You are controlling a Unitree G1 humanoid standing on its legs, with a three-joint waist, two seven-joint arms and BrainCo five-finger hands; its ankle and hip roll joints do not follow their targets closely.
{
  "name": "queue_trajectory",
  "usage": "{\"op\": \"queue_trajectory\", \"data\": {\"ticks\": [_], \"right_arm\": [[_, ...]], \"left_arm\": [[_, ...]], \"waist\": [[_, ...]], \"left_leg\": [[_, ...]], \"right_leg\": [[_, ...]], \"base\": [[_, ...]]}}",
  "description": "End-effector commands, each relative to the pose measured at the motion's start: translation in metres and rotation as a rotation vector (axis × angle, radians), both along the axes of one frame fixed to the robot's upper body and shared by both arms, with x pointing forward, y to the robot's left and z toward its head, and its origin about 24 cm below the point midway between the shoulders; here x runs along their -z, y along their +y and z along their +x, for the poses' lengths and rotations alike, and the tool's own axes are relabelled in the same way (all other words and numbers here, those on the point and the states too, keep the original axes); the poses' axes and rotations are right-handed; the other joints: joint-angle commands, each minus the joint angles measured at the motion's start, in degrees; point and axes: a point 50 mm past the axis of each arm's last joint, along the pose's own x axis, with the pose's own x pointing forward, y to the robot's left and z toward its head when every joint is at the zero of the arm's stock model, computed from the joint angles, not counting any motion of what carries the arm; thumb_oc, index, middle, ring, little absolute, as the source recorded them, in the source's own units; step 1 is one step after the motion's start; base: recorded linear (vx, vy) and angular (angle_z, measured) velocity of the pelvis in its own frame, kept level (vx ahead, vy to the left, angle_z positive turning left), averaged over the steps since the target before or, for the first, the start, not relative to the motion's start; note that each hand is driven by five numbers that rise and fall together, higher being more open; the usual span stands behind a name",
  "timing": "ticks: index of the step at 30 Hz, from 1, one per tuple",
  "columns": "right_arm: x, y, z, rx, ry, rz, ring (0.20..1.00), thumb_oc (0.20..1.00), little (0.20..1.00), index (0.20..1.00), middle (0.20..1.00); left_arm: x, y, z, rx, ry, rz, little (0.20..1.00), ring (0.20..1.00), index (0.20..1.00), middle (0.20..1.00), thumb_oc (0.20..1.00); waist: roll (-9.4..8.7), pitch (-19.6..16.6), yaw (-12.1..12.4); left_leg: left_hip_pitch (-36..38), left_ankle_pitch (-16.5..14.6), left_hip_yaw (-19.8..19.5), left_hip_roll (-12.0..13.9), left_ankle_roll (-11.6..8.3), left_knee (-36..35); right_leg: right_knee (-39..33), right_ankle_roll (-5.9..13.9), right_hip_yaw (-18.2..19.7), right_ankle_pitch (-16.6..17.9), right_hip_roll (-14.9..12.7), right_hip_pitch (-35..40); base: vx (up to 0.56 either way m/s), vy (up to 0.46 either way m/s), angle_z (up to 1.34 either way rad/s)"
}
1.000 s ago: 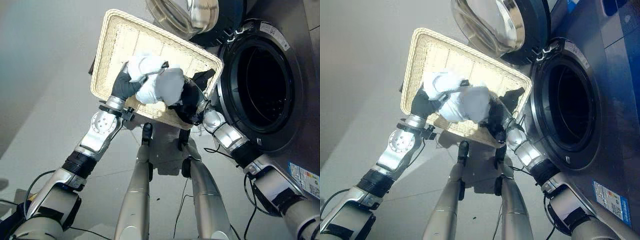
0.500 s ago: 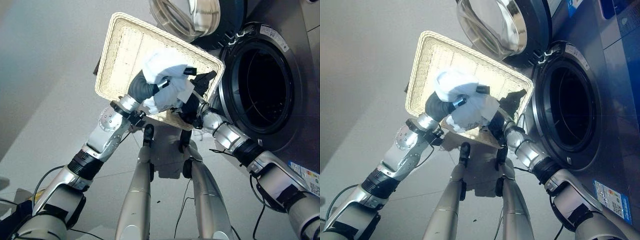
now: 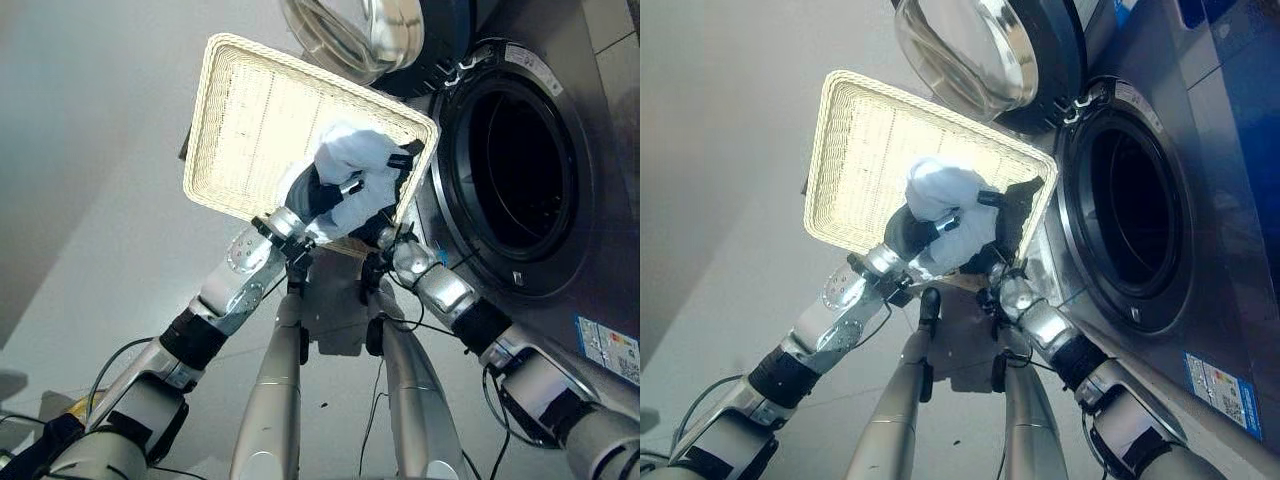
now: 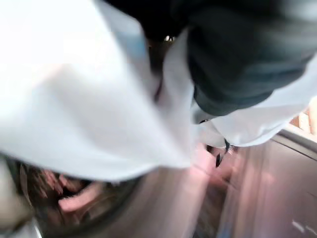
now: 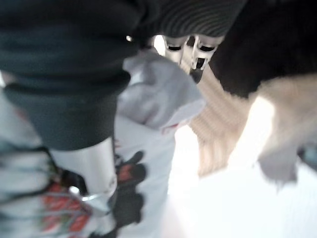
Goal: Put the clothes into the washing machine.
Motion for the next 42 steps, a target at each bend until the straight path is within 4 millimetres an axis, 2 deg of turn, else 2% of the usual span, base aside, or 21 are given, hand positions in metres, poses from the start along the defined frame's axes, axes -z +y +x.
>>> {"op": "queue_trajectory", "data": {"ticks": [1,3,6,16,21,26,28,32,37,42], "right_arm": [[-0.024,0.025,-0.024,-0.317,0.051,0.199,1.000,1.000,1.000,1.000,1.000],[-0.019,0.028,-0.028,-0.380,0.119,0.233,1.000,1.000,1.000,1.000,1.000],[-0.002,0.034,-0.038,-0.570,0.358,0.352,1.000,1.000,1.000,1.000,1.000],[0.010,0.033,-0.043,-0.683,0.508,0.483,1.000,1.000,1.000,1.000,1.000],[0.019,0.032,-0.045,-0.677,0.555,0.424,1.000,1.000,1.000,1.000,1.000],[0.028,0.028,-0.046,-0.649,0.587,0.353,1.000,1.000,1.000,1.000,1.000],[0.030,0.025,-0.042,-0.588,0.573,0.347,1.000,1.000,1.000,1.000,1.000],[0.030,0.026,-0.040,-0.557,0.561,0.360,1.000,1.000,1.000,1.000,1.000],[0.022,0.025,-0.033,-0.466,0.485,0.442,1.000,1.000,1.000,1.000,1.000],[0.016,0.023,-0.025,-0.378,0.432,0.509,1.000,1.000,1.000,1.000,1.000]], "left_arm": [[-0.011,0.009,-0.007,-0.083,-0.107,-0.107,0.200,0.200,0.200,0.200,0.200],[-0.007,0.011,-0.006,-0.103,-0.101,-0.104,0.200,0.200,0.200,0.200,0.200],[0.002,0.019,-0.001,-0.149,-0.086,-0.080,0.200,0.200,0.200,0.200,0.200],[0.014,0.019,0.003,-0.175,-0.029,-0.043,0.200,0.200,0.200,0.200,0.200],[0.015,0.012,0.001,-0.109,-0.033,-0.012,0.200,0.200,0.200,0.200,0.200],[0.010,0.000,-0.007,0.028,-0.050,0.003,0.200,0.200,0.200,0.200,0.200],[0.011,-0.011,-0.013,0.153,-0.021,-0.001,0.200,0.200,0.200,0.200,0.200],[0.011,-0.021,-0.018,0.230,0.004,0.001,0.200,0.200,0.200,0.200,0.200],[0.021,-0.040,-0.030,0.426,0.113,0.003,0.200,0.200,0.200,0.200,0.200],[0.032,-0.051,-0.035,0.544,0.236,-0.039,0.200,0.200,0.200,0.200,0.200]], "waist": [[3.67,-1.1,-1.8],[3.52,-1.1,-1.8],[3.11,-1.1,-1.5],[2.98,-1.1,-1.6],[3.03,-1.1,-1.9],[3.03,-1.1,-2.3],[3.05,-1.1,-2.4],[3.05,-1.1,-2.6],[3.54,-1.1,-3.1],[4.26,-1.1,-3.3]], "left_leg": [[-1.1,-3.7,3.5,-5.1,2.55,3.1],[-1.1,-3.7,3.5,-5.2,2.51,3.5],[-1.5,-3.9,3.5,-5.2,2.62,4.3],[-2.0,-3.3,4.0,-4.7,2.50,3.2],[-2.3,-3.1,3.8,-4.9,2.47,3.0],[-2.8,-3.0,3.7,-5.1,2.54,3.1],[-2.8,-3.0,3.7,-5.2,2.65,3.0],[-2.8,-2.9,3.9,-5.2,2.74,2.7],[-3.1,-3.0,4.2,-5.5,2.95,2.7],[-3.1,-3.0,4.3,-5.7,3.10,2.6]], "right_leg": [[-1.1,6.16,-2.0,-1.3,0.5,1.5],[-1.0,6.13,-2.1,-1.4,0.5,1.5],[-0.7,6.05,-2.5,-1.1,0.5,1.1],[-1.4,6.15,-2.7,-0.4,0.8,0.3],[-2.1,6.10,-2.3,-0.1,0.9,0.2],[-2.4,6.01,-1.7,0.3,1.0,-0.2],[-2.5,6.05,-1.4,0.4,1.1,-0.3],[-2.7,6.09,-1.2,0.6,1.2,-0.3],[-2.7,6.18,-0.7,0.9,1.2,-0.7],[-2.4,6.15,-0.3,0.8,1.3,-0.9]], "base": [[0.04,-0.024,-0.09],[0.04,-0.030,-0.03],[0.04,-0.039,-0.01],[0.01,-0.001,-0.04],[0.00,0.002,-0.03],[0.00,0.000,0.00],[0.00,0.000,0.00],[0.00,0.000,0.00],[0.00,0.000,0.00],[0.00,0.000,0.00]]}}
